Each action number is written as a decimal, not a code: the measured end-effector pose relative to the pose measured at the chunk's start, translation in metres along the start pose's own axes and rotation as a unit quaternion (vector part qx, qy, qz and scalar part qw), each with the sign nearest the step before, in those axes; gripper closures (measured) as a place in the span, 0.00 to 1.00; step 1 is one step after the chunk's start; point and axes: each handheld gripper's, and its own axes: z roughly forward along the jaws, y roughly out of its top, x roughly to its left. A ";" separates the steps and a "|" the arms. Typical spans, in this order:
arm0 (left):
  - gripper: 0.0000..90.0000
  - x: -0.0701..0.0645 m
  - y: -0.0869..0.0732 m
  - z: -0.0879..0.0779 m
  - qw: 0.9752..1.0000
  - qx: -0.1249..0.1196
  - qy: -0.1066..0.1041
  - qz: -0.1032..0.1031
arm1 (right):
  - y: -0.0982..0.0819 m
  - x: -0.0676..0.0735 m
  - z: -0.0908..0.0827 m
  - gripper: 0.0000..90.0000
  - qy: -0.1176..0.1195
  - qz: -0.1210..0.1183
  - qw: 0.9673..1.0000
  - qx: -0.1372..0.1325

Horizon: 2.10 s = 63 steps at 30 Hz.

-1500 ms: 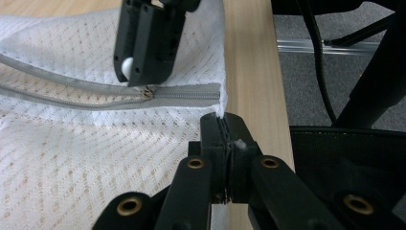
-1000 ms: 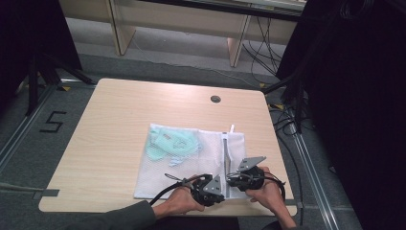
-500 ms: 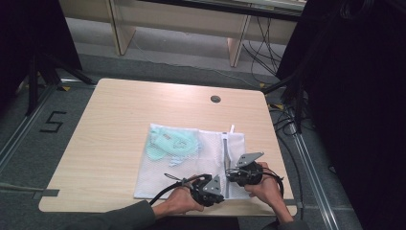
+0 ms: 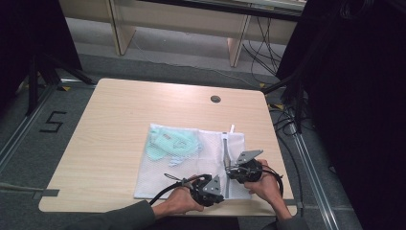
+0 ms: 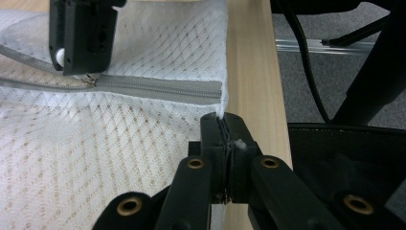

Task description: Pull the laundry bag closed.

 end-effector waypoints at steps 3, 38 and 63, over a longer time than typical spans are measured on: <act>0.99 0.000 0.000 0.000 1.000 0.000 -0.001 0.003 | 0.000 -0.002 0.000 0.96 -0.004 0.001 1.000 0.004; 1.00 0.001 -0.001 -0.002 1.000 0.000 -0.013 -0.014 | 0.011 -0.016 0.008 0.96 -0.021 0.007 1.000 0.005; 1.00 0.003 -0.003 -0.002 1.000 0.003 -0.012 -0.013 | 0.020 -0.026 0.015 0.96 -0.027 0.001 1.000 -0.007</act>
